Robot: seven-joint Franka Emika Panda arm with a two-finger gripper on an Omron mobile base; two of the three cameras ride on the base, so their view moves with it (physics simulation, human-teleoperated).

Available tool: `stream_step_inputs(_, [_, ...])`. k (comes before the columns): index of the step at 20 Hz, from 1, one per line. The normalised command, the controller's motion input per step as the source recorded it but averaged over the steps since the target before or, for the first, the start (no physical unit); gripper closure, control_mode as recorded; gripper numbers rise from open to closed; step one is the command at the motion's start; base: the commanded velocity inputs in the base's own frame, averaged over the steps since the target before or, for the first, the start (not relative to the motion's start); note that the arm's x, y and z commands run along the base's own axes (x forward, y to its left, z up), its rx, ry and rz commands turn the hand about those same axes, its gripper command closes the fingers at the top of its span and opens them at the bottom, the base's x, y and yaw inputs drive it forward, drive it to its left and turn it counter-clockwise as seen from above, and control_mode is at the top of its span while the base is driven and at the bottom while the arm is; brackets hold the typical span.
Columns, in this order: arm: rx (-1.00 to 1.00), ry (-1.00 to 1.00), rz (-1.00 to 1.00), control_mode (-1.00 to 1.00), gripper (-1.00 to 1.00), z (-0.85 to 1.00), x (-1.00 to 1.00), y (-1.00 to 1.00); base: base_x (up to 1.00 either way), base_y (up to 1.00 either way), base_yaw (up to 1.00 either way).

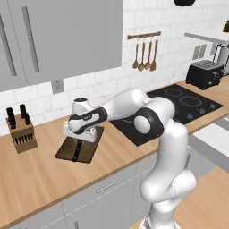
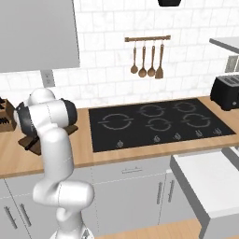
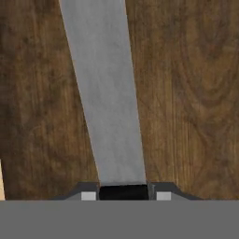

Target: Pick up the knife from the drawer and place it on the cutting board. Then place the meat from the plate to the cutting board.

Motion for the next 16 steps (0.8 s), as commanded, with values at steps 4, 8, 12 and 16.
stream_step_inputs(4, [0.00,-0.13,-0.05,-1.00,-1.00,-0.21,0.02,0.00,0.00,0.00,0.00])
stream_step_inputs(8, [0.00,-0.13,-0.05,-1.00,-1.00,-0.04,0.02,0.00,0.00,0.00,0.00])
stream_step_inputs(12, [0.04,-0.13,-0.01,-1.00,-1.00,0.03,-0.33,-0.16,0.00,0.00,0.00])
stream_step_inputs(16, [0.12,-0.22,-0.03,-1.00,-1.00,0.40,-0.89,-0.63,0.00,0.00,0.00])
